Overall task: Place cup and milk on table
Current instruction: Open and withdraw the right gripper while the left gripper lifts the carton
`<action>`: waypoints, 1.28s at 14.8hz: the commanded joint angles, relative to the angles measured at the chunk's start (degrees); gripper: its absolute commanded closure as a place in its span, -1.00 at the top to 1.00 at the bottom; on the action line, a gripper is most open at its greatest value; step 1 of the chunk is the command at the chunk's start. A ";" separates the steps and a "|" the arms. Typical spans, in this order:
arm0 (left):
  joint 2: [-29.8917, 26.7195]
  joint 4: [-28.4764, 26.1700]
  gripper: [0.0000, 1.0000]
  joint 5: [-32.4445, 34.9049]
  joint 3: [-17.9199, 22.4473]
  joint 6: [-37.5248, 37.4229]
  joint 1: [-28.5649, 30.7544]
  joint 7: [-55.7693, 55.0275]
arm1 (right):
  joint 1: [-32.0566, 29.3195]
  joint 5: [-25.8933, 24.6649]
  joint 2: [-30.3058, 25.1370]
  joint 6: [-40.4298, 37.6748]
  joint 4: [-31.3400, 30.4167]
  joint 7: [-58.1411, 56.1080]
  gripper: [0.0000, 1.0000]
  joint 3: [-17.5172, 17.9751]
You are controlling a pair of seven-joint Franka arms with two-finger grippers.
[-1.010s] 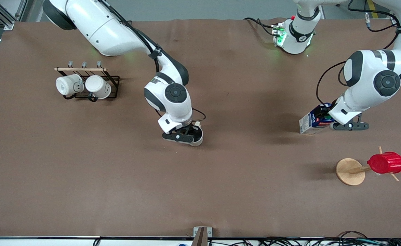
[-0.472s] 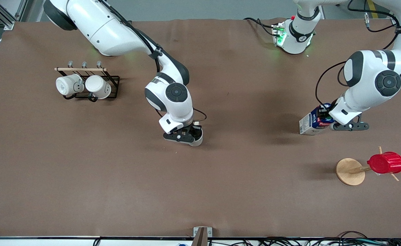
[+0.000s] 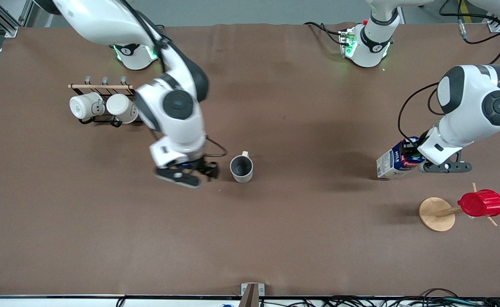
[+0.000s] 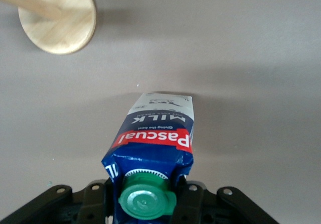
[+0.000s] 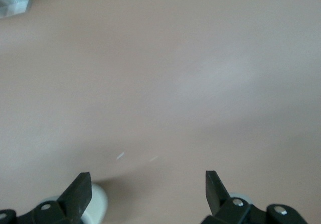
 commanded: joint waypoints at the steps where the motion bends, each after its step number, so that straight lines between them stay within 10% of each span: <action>1: 8.90 15.49 -0.80 -0.85 -1.58 -8.53 -1.48 0.06 | -9.24 -0.04 -10.06 -3.10 -5.94 -9.47 1.00 0.84; 8: 19.20 29.93 -0.80 -2.96 -2.38 -9.70 -9.29 -7.14 | -10.41 16.56 -24.39 -17.24 -5.60 -43.15 1.00 -17.69; 19: 25.10 36.89 -0.99 -2.79 -1.76 -9.08 -23.97 -23.75 | -10.94 21.84 -28.63 -26.85 -1.47 -53.64 1.00 -22.63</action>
